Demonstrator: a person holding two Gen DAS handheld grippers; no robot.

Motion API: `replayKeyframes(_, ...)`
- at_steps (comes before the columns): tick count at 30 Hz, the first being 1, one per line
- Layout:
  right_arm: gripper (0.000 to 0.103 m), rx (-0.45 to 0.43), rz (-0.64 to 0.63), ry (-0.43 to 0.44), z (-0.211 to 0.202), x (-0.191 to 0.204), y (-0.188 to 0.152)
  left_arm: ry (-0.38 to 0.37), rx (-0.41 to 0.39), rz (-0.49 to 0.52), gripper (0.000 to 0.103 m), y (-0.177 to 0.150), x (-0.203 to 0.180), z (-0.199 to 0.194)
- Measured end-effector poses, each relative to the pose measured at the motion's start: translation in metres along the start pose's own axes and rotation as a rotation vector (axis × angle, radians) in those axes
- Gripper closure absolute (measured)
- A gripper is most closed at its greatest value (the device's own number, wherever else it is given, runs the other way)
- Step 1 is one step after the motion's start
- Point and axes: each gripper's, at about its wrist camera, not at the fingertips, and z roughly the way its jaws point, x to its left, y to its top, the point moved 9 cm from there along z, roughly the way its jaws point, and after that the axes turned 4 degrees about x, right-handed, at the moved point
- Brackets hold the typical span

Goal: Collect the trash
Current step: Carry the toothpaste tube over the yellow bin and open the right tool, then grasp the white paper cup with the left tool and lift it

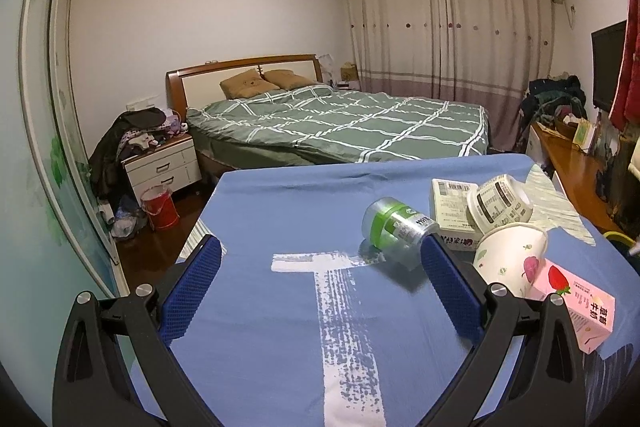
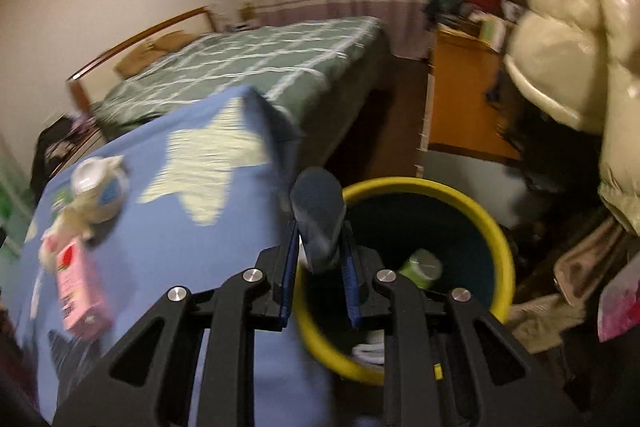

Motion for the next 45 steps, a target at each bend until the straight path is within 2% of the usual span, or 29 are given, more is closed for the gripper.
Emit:
replayKeyframes(8, 0.084, 0.03, 0.104, -0.088, 0.025, -0.066, -0.004, -0.014, 0.018, 0.025, 0.005, -0.004, -0.008, 0.006)
replayKeyframes(10, 0.084, 0.039, 0.116, -0.096, 0.03, -0.072, -0.006, -0.025, 0.022, 0.033, 0.005, -0.005, -0.012, 0.007)
replayKeyframes(14, 0.072, 0.038, 0.143, -0.115, 0.035, -0.079, -0.009, -0.049, 0.023, 0.056, 0.005, -0.007, -0.022, 0.007)
replayKeyframes(17, 0.071, 0.028, 0.145, -0.114, 0.032, -0.077, -0.01, -0.073, 0.02, 0.085, 0.005, -0.008, -0.032, 0.006)
replayKeyframes(19, 0.071, 0.023, 0.137, -0.116, 0.031, -0.075, -0.01, -0.101, 0.022, 0.102, 0.005, -0.009, -0.04, 0.006)
replayKeyframes(25, 0.07, 0.037, 0.117, -0.073, 0.033, -0.06, -0.015, -0.285, 0.068, 0.167, 0.005, -0.017, -0.081, 0.005)
replayKeyframes(31, 0.07, 0.052, 0.105, -0.036, 0.036, -0.05, -0.024, -0.421, 0.174, 0.198, 0.005, -0.022, -0.12, 0.012)
replayKeyframes(34, 0.07, 0.06, 0.105, -0.025, 0.037, -0.049, -0.027, -0.465, 0.215, 0.211, 0.005, -0.021, -0.133, 0.023)
replayKeyframes(40, 0.07, 0.059, 0.122, -0.024, 0.033, -0.058, -0.028, -0.533, 0.28, 0.333, 0.011, -0.031, -0.151, 0.044)
replayKeyframes(45, 0.07, 0.058, 0.132, -0.027, 0.032, -0.062, -0.028, -0.526, 0.291, 0.476, 0.014, -0.041, -0.162, 0.054)
